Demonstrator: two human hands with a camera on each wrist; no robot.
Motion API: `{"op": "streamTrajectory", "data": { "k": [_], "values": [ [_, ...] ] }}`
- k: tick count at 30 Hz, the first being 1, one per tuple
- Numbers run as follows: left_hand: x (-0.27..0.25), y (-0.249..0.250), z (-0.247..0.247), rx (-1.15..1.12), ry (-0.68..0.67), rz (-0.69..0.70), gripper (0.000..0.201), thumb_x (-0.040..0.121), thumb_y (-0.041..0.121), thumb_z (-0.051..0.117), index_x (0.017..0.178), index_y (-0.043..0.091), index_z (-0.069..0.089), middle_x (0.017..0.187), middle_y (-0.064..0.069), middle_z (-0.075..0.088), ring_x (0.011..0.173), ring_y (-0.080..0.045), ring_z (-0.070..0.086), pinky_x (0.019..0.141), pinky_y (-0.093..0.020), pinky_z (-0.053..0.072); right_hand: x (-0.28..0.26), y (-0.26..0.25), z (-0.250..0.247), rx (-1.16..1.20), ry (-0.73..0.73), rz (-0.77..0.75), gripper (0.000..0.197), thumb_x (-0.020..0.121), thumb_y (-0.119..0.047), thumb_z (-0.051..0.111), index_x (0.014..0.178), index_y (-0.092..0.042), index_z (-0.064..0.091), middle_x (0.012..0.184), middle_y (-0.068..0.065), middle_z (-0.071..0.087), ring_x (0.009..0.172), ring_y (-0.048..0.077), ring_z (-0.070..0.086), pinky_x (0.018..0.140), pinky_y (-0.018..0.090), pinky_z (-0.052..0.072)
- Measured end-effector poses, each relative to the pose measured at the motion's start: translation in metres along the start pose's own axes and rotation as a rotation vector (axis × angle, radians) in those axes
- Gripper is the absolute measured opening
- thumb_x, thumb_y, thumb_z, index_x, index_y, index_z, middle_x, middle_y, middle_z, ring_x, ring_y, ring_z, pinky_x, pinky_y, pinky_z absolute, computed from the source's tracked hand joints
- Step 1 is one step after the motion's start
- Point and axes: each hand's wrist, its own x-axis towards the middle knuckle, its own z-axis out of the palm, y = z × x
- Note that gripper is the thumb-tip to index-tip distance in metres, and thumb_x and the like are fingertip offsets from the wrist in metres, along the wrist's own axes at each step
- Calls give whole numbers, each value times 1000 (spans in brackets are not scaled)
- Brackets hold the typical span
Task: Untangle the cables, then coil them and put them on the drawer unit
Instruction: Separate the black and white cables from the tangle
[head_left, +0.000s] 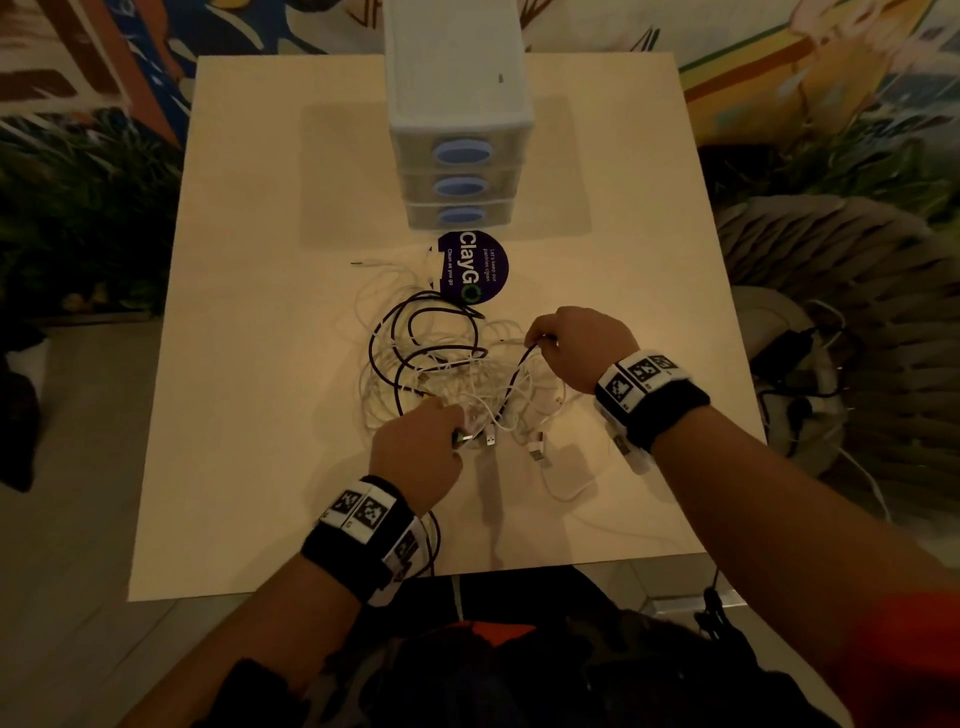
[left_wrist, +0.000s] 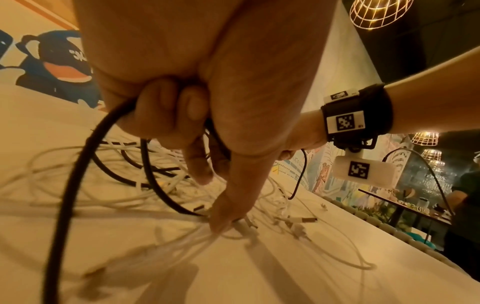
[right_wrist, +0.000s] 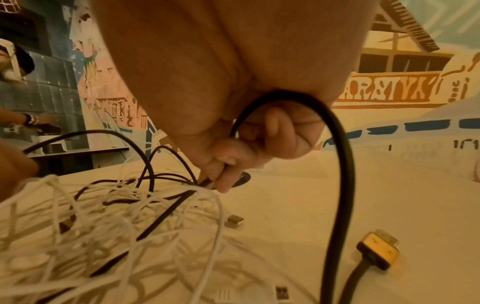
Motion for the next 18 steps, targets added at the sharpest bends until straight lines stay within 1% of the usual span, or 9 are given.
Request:
{"op": "streamTrajectory", "data": {
  "k": [1,3,5,7,10,13,15,18],
  "values": [
    [-3,-4,0,16,16,-1,23,85,24,65,107,27,59,109,4,53,85,-26,64,63,-30,40,1,2,2,-4,3,17,32,102,-24,42,114,-34,70,108,2,63,103,28,63,81,38,53],
    [-7,-10,1,44,23,-4,32,85,24,67,117,29,61,123,4,52,86,-25,65,63,-30,46,2,6,3,-9,13,49,32,102,-23,42,113,-34,71,110,3,64,103,28,63,77,35,50],
    [-9,-15,2,60,14,-8,35,88,26,64,122,32,62,128,7,53,90,-23,66,65,-31,49,4,8,3,-8,17,85,32,101,-21,44,111,-36,71,111,2,63,104,27,63,77,35,50],
    [-9,-18,4,52,9,-13,34,89,28,62,122,34,64,125,8,56,92,-22,66,68,-31,52,6,9,3,-8,4,97,33,101,-20,44,111,-36,71,114,3,64,105,27,62,78,35,50],
    [-7,-20,3,46,-13,-23,28,93,32,59,119,36,67,114,7,60,96,-21,65,71,-31,50,8,8,3,-1,-22,32,33,102,-20,43,115,-32,71,114,5,64,106,29,62,77,32,45],
    [-5,-24,3,44,-20,6,24,98,33,55,118,34,67,110,6,65,101,-21,64,76,-32,50,9,4,1,38,-24,-38,31,102,-24,45,118,-30,71,116,4,67,108,28,61,84,34,46],
    [-5,-28,2,17,-5,49,23,98,35,55,118,33,67,110,6,65,101,-21,64,77,-34,53,10,3,0,62,-3,-56,31,101,-26,47,121,-32,69,119,2,68,108,27,62,88,36,47],
    [-5,-33,-3,-97,42,130,20,94,37,60,113,31,67,105,7,65,94,-19,65,73,-34,53,8,4,-2,76,90,-66,37,95,-35,55,132,-35,60,122,1,65,110,28,61,91,40,46]
  ]
}}
